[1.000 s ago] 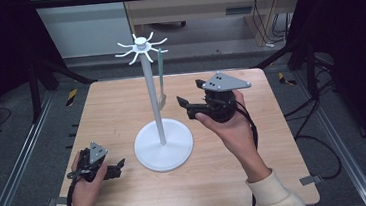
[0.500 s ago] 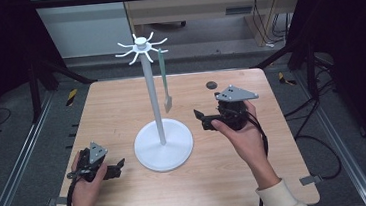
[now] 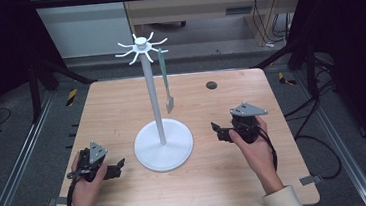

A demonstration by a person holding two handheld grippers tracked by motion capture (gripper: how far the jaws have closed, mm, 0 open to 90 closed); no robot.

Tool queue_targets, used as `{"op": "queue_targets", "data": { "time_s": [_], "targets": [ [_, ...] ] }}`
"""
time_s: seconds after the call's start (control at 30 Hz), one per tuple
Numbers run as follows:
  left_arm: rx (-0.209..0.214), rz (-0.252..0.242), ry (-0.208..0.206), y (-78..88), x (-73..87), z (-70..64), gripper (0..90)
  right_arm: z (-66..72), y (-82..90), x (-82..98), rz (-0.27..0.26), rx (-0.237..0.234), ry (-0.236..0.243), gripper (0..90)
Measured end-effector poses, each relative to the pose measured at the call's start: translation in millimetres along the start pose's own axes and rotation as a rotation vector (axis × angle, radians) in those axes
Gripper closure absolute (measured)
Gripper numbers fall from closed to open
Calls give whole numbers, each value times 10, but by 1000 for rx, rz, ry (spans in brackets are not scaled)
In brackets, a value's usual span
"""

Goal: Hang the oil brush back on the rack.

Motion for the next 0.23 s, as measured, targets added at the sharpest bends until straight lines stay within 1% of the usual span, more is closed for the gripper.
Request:
{"op": "queue_targets", "data": {
  "time_s": [0.03,0.07,0.17,0.23],
  "targets": [
    [0,0,-1,-1,-1,-1,29,-28,-18,60,12,10,5,164],
    [1,0,0,-2,-2,-3,28,-49,-37,125,26,16,-1,163],
    [5,2,-4,-4,-6,-11,28,-117,-129,343,102,35,13,153],
    [6,-1,-4,-7,-10,-10,28,-141,-173,434,139,40,14,144]
  ]
}}
Point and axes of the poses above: each handheld gripper's, and its own axes: y roughly backward along the jaws, x roughly out of its underside, z roughly to its left, the point moved 6 cm from there along -y, roughly forward along the jaws
